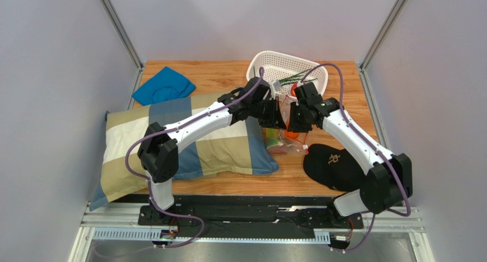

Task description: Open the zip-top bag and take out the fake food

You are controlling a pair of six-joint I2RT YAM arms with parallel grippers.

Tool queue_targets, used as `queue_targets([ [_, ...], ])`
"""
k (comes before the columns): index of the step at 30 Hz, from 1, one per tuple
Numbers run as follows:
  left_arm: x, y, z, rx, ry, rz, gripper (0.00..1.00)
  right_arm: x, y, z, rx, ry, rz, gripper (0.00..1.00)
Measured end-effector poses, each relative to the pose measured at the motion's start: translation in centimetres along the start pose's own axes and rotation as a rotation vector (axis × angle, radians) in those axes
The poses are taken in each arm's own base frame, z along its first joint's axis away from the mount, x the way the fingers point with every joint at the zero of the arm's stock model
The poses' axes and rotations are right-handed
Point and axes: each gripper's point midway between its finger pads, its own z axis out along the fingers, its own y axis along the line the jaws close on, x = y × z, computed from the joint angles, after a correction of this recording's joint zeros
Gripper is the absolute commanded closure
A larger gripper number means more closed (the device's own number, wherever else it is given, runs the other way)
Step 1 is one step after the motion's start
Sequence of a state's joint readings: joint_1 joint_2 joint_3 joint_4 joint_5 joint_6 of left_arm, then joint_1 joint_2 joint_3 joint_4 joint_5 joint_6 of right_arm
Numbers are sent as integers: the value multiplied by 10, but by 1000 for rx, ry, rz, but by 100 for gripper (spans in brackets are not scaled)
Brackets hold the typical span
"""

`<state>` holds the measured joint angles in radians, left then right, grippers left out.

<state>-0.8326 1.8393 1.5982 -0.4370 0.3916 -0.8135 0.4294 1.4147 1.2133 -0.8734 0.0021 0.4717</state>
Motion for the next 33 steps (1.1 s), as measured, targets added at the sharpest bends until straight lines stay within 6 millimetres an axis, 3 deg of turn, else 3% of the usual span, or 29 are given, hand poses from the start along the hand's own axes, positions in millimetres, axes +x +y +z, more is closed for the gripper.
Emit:
queue_targets([
  [1,1,0,1,-2,4,0,100,-2,-3,7,23,4,-13,65],
  [2,1,0,3,-4,8,0,100,-4,-6,11,40,6,-22,55],
  [3,0,1,5,-8,8,2,100,-7,-8,17,58,9,-37,50],
  [8,3,21,12,-63,30,-14,100,-10,-21,32,115,21,-86,21],
  [14,2,41,15,-124,32,-24,100,-10,-26,52,126,46,-130,11],
  [26,12,83,21,-213,48,-63,100,7,-13,111,11,118,-173,9],
  [30,11,85,23,-206,44,-65,100,7,-11,113,1,112,-170,11],
  [33,10,82,23,-186,47,-56,100,4,-13,105,22,130,-162,19],
])
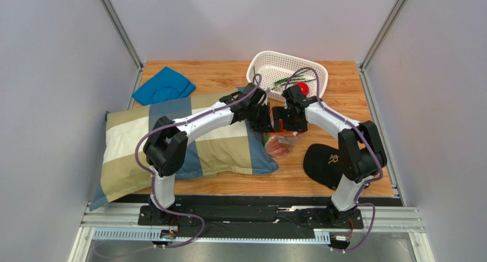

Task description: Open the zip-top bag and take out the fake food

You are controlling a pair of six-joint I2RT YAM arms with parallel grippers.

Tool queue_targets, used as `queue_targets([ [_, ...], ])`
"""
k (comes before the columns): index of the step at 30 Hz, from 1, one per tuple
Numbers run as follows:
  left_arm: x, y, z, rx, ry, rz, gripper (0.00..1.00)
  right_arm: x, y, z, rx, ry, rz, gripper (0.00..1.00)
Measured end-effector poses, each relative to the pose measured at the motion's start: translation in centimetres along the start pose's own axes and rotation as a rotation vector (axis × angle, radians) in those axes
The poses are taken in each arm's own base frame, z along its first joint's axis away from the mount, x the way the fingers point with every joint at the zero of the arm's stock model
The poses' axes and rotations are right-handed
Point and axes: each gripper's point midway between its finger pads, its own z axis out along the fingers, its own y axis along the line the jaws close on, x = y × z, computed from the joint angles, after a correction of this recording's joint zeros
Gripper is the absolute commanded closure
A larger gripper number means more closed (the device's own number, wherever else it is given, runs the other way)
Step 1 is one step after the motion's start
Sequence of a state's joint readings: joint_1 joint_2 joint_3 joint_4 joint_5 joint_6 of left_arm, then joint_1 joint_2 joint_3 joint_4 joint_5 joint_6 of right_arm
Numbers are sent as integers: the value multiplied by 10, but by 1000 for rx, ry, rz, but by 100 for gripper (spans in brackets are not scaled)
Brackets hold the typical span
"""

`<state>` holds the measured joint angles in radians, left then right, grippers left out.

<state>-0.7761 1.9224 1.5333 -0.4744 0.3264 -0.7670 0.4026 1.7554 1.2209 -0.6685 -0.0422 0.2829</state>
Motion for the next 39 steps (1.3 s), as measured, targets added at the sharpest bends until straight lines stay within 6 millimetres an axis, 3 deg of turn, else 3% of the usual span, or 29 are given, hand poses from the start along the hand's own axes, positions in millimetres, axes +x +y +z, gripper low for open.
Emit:
queue_targets([
  [3,3,-6,-1,36,20,18,100,-5,6,-18,-16,14,31,29],
  [6,10,-17,-1,80,43,53,100,-21,21,-49,-79,-52,47,40],
  [8,13,-23,-2,101,53,75,100,-29,29,-73,-123,-113,50,53],
  [11,12,-31,-5,129,58,93,100,-36,39,-94,-176,-169,59,56],
  [13,12,-38,-7,148,59,105,100,-41,44,-94,-203,-192,68,60],
  [17,13,-40,-10,157,65,102,100,-38,41,-71,-189,-167,96,64],
  [21,18,-48,-12,176,73,122,100,-25,34,-47,-155,-117,105,50],
  [24,22,-54,-15,184,72,144,100,-16,27,-39,-125,-99,104,41],
  [31,21,-57,-18,187,62,157,100,-30,24,-36,-109,-168,91,20],
  [36,20,-55,-17,180,58,159,100,-30,14,-32,-52,-203,83,13],
  [39,22,-54,-17,176,62,158,100,-11,3,-22,-11,-158,84,13],
])
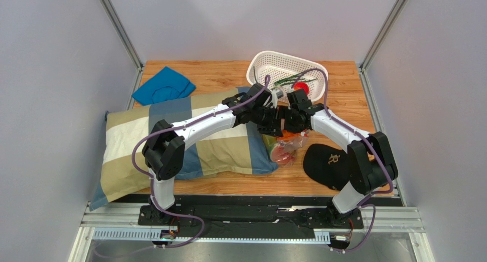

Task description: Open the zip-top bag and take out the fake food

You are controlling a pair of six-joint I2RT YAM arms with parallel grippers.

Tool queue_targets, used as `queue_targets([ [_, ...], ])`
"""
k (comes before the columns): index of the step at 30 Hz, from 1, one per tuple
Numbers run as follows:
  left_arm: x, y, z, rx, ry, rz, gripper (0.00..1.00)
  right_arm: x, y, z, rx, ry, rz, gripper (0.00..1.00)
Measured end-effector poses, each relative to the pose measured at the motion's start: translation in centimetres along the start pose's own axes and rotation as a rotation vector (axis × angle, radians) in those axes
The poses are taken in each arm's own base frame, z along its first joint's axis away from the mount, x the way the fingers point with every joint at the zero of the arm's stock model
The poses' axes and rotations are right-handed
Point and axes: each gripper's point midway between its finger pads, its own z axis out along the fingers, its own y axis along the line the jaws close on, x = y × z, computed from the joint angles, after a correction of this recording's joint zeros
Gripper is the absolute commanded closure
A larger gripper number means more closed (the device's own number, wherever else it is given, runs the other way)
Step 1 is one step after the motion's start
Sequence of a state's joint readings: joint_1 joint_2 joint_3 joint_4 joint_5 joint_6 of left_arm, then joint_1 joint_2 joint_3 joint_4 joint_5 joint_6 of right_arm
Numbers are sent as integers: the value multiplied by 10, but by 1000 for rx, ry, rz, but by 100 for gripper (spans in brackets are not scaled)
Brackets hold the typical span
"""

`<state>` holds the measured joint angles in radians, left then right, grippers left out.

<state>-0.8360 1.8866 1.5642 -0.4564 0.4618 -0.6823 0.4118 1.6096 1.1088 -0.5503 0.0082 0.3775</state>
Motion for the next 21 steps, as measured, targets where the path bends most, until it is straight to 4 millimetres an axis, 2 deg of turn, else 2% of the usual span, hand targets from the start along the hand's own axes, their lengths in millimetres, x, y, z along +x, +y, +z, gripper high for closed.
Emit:
queue_targets([
  [4,8,8,2,-24,20,-15,100,19,-8,8,31,53,-4,12],
  [8,9,10,2,-34,21,-18,100,18,-8,12,32,49,-8,14],
  [11,9,15,3,-49,19,-21,100,18,-7,22,35,55,-8,23],
  [14,13,22,4,-73,22,-29,100,20,-9,30,41,69,-11,19],
  [18,12,29,3,-110,9,-2,100,21,-9,25,41,73,-7,13],
  [21,8,34,-6,-160,-13,44,100,21,-6,6,26,70,2,12],
])
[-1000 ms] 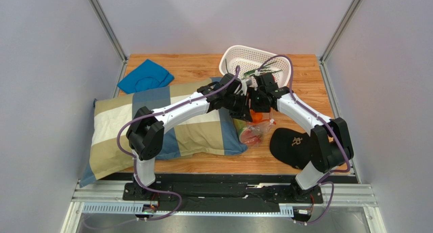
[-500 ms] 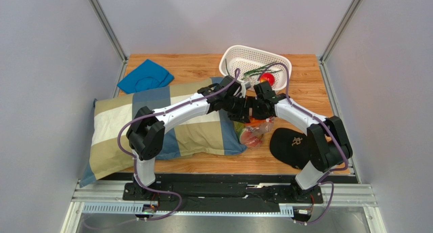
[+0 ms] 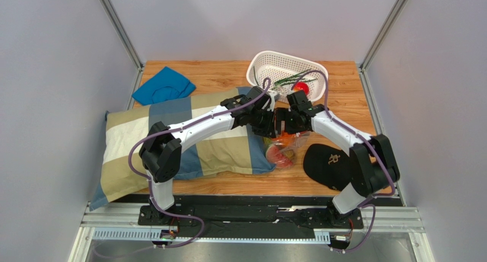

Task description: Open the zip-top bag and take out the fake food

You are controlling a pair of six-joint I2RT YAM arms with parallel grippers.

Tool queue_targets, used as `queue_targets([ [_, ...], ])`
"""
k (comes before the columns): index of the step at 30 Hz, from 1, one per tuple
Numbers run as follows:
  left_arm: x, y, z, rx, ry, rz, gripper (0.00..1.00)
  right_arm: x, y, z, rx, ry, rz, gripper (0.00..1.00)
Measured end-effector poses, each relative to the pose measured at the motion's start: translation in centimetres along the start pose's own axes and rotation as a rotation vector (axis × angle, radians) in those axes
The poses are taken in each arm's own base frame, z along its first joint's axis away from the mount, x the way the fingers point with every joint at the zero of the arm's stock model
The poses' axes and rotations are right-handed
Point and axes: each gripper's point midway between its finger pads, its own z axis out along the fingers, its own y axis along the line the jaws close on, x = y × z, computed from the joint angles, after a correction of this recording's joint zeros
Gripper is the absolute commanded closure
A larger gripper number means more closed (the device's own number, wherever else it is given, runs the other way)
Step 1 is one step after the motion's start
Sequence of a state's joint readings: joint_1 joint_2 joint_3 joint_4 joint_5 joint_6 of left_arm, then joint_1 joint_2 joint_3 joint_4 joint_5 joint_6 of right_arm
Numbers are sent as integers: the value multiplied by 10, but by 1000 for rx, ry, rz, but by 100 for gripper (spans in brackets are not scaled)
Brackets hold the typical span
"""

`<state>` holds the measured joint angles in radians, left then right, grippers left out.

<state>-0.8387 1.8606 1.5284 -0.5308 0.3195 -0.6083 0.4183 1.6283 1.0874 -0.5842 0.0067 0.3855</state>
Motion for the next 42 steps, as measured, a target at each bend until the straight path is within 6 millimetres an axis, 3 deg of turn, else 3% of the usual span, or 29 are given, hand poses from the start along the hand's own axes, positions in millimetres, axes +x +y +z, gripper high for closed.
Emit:
queue_targets([
  [5,-17,-13,-20,-1,-54,77,100,-14,11,-47,-79,-99,12,14],
  [8,-24,-21,-25,17,-71,95,100,-10,10,-57,-105,-121,18,20],
  [11,-19,-24,-23,17,-62,111,100,5,8,-54,-112,-88,19,37],
  [14,-15,-27,-23,1,-51,131,100,17,5,-49,-111,-57,16,62],
  [16,-17,-29,-23,-14,-54,145,100,22,4,-51,-118,-55,16,60],
  [17,-18,-30,-23,-18,-57,150,100,22,5,-53,-125,-59,18,49],
  [20,-23,-31,-23,-37,-65,165,100,20,7,-63,-143,-87,15,40],
  [24,-25,-29,-23,-44,-67,169,100,18,7,-67,-148,-103,1,37],
  [34,-24,-31,-23,-32,-64,173,100,40,-6,-48,-91,-24,-5,23],
  [42,-22,-35,-20,-7,-53,167,100,47,-18,-12,-16,25,-3,15],
])
